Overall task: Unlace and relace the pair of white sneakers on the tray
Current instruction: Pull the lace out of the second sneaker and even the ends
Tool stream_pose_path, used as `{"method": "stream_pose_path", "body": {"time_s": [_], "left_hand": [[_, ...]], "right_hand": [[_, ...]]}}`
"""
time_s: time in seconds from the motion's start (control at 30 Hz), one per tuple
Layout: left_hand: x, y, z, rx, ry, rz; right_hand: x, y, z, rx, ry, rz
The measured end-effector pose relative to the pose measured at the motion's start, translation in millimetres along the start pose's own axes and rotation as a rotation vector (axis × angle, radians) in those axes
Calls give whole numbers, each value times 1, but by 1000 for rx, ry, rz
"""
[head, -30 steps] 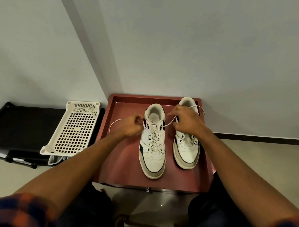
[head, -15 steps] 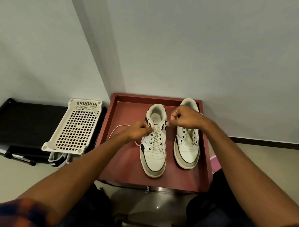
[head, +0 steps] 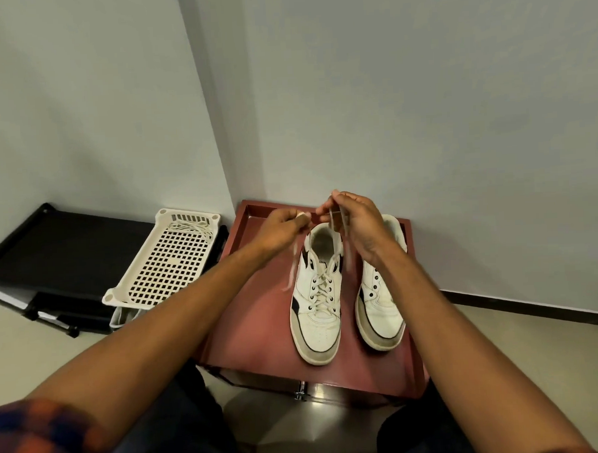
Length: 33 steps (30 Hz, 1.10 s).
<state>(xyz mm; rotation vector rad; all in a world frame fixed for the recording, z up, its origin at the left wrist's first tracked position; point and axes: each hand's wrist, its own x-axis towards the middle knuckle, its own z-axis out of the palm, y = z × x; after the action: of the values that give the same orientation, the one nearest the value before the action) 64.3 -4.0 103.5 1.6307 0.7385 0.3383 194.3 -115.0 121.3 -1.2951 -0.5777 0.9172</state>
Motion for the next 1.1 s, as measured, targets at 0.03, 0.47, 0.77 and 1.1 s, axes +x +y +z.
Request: {"method": "stream_pose_path", "body": {"time_s": [0.03, 0.47, 0.77, 1.1], "left_hand": [[2, 4, 0, -23, 12, 7], [14, 39, 24, -293, 38, -150], [22, 45, 33, -263, 88, -128], [23, 27, 31, -190, 141, -56]], "right_hand": [[3, -1, 6, -15, 44, 7], [10, 45, 8, 108, 217, 193], [12, 46, 1, 342, 135, 177], [20, 43, -11, -240, 210, 27]]}}
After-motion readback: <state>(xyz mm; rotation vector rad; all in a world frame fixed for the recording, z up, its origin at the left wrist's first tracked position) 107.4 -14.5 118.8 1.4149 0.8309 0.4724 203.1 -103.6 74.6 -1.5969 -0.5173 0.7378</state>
